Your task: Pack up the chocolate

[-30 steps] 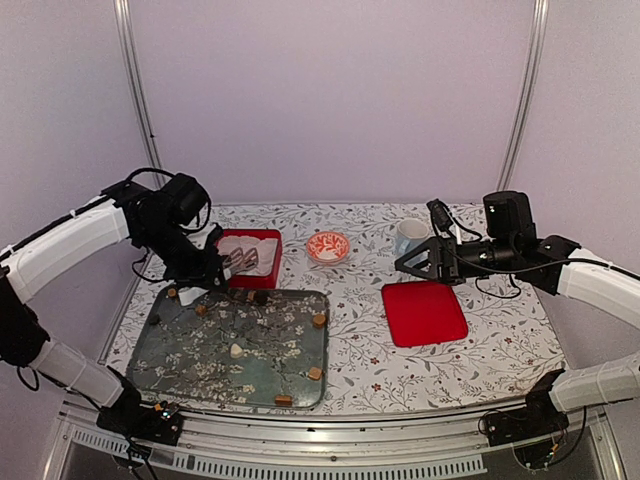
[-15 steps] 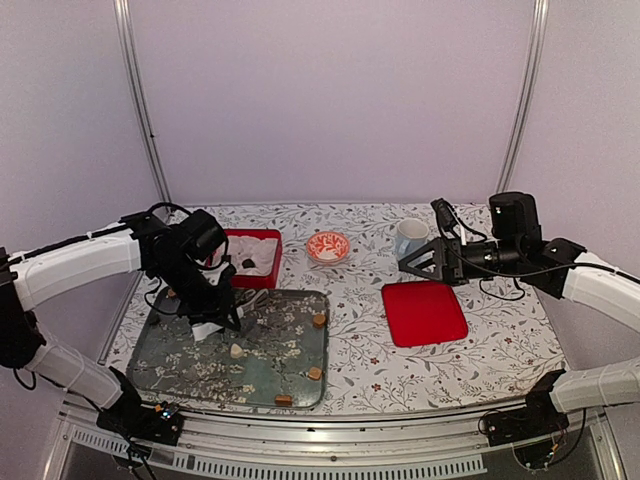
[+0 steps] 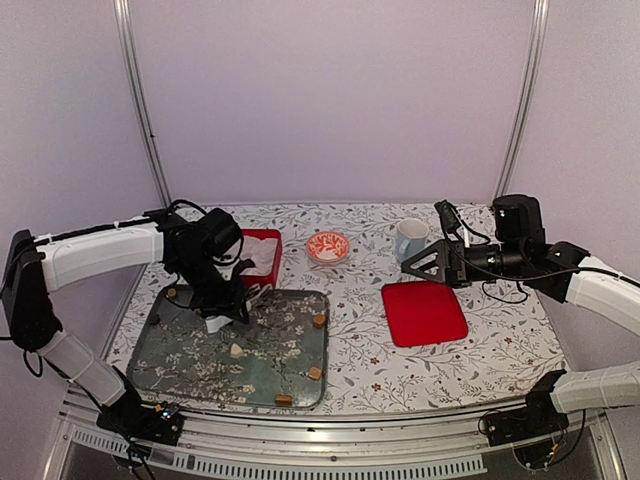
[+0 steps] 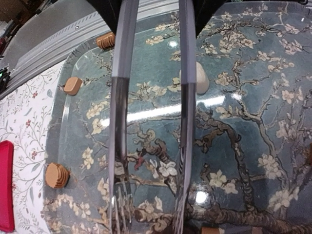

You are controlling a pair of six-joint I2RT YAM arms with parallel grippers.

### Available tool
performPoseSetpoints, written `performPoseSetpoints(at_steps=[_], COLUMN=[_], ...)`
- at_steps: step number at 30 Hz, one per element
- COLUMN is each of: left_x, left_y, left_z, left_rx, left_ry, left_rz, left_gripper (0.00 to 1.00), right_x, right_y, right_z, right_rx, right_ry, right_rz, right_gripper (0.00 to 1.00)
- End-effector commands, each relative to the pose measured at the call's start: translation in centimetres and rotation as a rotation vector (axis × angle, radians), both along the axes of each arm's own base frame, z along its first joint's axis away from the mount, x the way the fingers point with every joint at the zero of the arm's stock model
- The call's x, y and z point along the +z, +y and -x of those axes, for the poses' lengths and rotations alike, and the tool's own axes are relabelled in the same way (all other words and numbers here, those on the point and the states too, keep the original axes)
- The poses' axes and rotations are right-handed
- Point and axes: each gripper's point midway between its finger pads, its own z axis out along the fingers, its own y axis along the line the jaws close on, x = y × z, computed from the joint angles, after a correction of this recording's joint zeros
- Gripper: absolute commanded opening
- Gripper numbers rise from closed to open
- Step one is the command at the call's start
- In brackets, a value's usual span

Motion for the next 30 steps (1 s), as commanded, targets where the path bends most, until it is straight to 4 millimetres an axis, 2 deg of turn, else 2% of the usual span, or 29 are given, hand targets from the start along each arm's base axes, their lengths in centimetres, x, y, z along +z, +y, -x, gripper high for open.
performPoseSetpoints(at_steps=[1,12,17,22,30], left_x=[0.3,-0.1,1.0,2.2,0.9], left_y=[0.9,4.5,3.9,2.4,1.2], left_z=[-1.6,-2.0,-2.0,-2.1,-2.1], left_rx=[0.012,0.055,0.034,-0.007,-0.051], left_ry=[-0.044,-0.029,-0.048,-0.081,-0.055], left_rz=[-0.015,-0.076,-0.036,0.006,-0.012], left_gripper=[0.35,0.35,0.35,0.35,0.35], right_x=[0.2,0.1,0.1,0.0,0.0], right_y=[-0.4,-0.1,0.0,0.0,0.1], right_z=[-0.1,-0.4,-0.5,-0.6,-0.7], right_rx=[-0.02,-0.016,-0.015,-0.012,-0.01], right_ry=[-0.005,-0.002,0.001,0.001,-0.002], right_rz=[-0.003,0.002,0.003,0.005,0.004], right_gripper=[0.99,0.99,0.99,0.99,0.99])
